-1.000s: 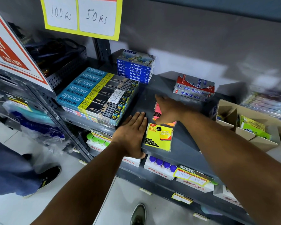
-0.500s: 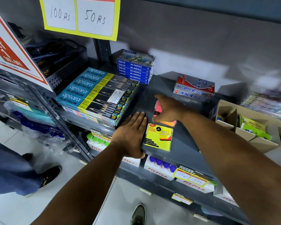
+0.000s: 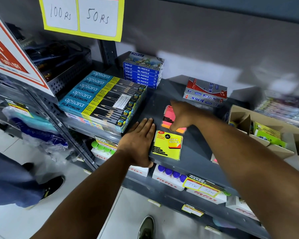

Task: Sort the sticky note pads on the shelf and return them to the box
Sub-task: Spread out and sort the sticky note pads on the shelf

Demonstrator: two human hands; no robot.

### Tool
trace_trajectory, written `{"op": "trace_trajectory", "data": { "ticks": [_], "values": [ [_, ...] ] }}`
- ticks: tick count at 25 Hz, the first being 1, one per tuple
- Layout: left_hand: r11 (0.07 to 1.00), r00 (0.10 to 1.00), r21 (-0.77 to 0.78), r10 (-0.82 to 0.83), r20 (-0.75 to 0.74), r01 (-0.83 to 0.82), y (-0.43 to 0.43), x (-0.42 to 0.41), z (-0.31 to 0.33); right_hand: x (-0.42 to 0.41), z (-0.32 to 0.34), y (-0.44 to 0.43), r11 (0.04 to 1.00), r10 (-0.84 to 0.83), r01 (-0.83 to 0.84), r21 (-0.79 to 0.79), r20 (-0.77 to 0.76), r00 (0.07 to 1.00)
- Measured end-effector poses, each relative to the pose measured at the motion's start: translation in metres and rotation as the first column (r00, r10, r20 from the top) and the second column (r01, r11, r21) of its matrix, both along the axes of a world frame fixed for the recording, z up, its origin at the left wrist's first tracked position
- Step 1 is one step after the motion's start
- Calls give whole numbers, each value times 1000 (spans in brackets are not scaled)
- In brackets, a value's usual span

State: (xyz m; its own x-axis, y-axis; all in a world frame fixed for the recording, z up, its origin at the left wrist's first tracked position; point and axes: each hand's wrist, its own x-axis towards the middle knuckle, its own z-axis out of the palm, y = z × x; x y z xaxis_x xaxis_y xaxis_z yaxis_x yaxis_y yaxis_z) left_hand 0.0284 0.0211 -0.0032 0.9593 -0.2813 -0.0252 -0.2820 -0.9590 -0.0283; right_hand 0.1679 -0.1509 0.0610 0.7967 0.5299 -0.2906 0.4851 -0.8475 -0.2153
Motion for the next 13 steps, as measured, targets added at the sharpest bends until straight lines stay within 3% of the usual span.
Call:
{"op": "trace_trajectory", "data": {
  "ticks": [7,13],
  "values": [
    [1000,1000,-5,-4,-1,4,0,0,0,-17,35,-2,998,12,-13,67,20,1000],
    [1000,999,14,26,-20,-26,-1,3,-3,-84,33,-2,974,221,-214,-73,125,967]
  ]
}}
